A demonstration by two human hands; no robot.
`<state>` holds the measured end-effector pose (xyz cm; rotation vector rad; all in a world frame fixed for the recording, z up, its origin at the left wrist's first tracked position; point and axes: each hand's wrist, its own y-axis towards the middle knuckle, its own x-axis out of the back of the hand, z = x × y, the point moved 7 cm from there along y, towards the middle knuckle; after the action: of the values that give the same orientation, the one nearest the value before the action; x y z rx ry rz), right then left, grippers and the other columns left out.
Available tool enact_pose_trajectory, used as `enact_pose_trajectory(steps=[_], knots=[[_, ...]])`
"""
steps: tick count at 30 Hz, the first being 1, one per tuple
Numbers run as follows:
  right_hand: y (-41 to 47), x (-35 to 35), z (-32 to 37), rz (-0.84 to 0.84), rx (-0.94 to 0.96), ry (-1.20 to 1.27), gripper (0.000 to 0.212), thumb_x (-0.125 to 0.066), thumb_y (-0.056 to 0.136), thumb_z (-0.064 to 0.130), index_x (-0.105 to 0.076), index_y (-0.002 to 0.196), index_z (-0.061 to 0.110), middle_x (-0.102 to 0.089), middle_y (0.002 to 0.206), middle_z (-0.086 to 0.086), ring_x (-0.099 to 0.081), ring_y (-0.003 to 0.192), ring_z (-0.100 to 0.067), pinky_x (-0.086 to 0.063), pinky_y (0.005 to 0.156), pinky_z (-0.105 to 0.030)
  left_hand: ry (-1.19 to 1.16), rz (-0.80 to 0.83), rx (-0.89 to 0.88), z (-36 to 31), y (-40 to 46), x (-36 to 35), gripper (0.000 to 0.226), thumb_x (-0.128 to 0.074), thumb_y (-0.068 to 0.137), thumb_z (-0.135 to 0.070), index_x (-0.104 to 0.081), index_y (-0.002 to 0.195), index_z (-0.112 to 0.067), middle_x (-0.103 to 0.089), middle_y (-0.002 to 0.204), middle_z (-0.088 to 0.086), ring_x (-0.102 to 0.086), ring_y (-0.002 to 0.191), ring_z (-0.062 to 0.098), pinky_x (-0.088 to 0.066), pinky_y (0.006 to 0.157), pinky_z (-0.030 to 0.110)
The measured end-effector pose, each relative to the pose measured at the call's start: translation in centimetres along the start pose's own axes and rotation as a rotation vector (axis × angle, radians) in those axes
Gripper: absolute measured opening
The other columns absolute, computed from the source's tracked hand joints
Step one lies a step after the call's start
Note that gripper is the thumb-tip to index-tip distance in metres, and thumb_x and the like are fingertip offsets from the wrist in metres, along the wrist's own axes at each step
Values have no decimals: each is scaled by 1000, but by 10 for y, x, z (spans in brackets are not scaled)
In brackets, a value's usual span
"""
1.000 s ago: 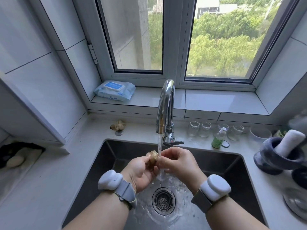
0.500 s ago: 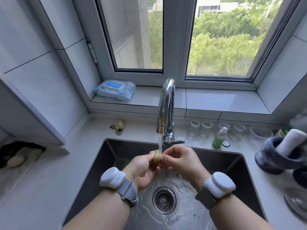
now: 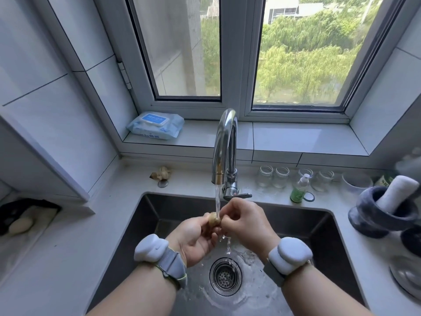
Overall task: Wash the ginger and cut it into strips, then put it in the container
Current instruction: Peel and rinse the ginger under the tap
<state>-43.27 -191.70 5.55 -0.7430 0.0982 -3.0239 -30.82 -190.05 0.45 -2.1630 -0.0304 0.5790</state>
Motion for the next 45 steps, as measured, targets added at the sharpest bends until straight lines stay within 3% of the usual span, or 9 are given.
enact_pose_trajectory(steps=[3,6,8,13,26,31,37,41,45], knots=[[-1,-5,-10,48,-136,273,15,-63,85,1,-71,79,13,-72,67,-5,-70,61,-15,-60,62,-29,-36,7,31,1,2,3,38,-39,102,-24,-62,84,-1,-59,70,9,-49,52,11,-43,38,16],[-2,-7,-10,97,-186,416,13,-60,93,4,-70,85,7,-70,68,-6,-69,62,-18,-57,57,-28,-35,-6,43,4,6,7,33,-40,102,-28,-63,94,-6,-60,84,7,-49,52,10,-43,39,16],[-1,-5,-8,101,-178,414,11,-63,92,7,-70,85,5,-71,70,-8,-69,63,-19,-58,59,-31,-36,-18,43,5,7,7,30,-42,101,-30,-62,100,-9,-58,90,7,-48,53,10,-43,39,17],[0,-4,-10,83,-91,184,12,-80,78,16,-71,84,20,-74,77,-4,-69,69,-12,-60,70,-34,-23,-45,8,3,2,6,31,-51,97,-30,-65,79,-10,-57,63,3,-49,52,11,-43,38,17],[-2,-5,-13,34,-113,130,7,-77,80,17,-72,84,17,-74,73,-3,-72,69,-19,-61,65,-34,12,-26,-71,0,-1,2,30,-47,100,-23,-66,83,-6,-61,69,6,-51,59,12,-45,41,17],[0,-8,-17,44,-213,218,7,-71,80,10,-68,86,12,-71,74,-6,-68,64,-15,-56,55,-27,64,-53,-106,-3,-2,-2,30,-45,100,-21,-65,84,-5,-59,64,5,-48,57,11,-43,43,16],[-2,-5,-22,-50,-254,181,3,-69,75,10,-68,75,12,-68,64,-4,-64,56,-13,-59,58,-34,60,-65,-96,4,-2,-3,34,-43,101,-21,-66,83,-3,-61,64,6,-48,57,11,-44,43,17],[-6,-7,-21,10,-300,449,13,-60,84,-4,-70,87,2,-71,71,-12,-68,59,-15,-53,52,-24,-69,-47,-18,5,-2,-2,39,-39,103,-26,-66,87,-3,-63,78,12,-50,48,10,-44,38,16],[-4,-6,-19,30,-262,433,14,-65,93,14,-72,88,3,-74,77,-13,-70,62,-19,-56,54,-27,-101,-37,1,5,-3,-1,43,-38,103,-29,-68,93,0,-63,86,13,-50,46,10,-44,37,16]])
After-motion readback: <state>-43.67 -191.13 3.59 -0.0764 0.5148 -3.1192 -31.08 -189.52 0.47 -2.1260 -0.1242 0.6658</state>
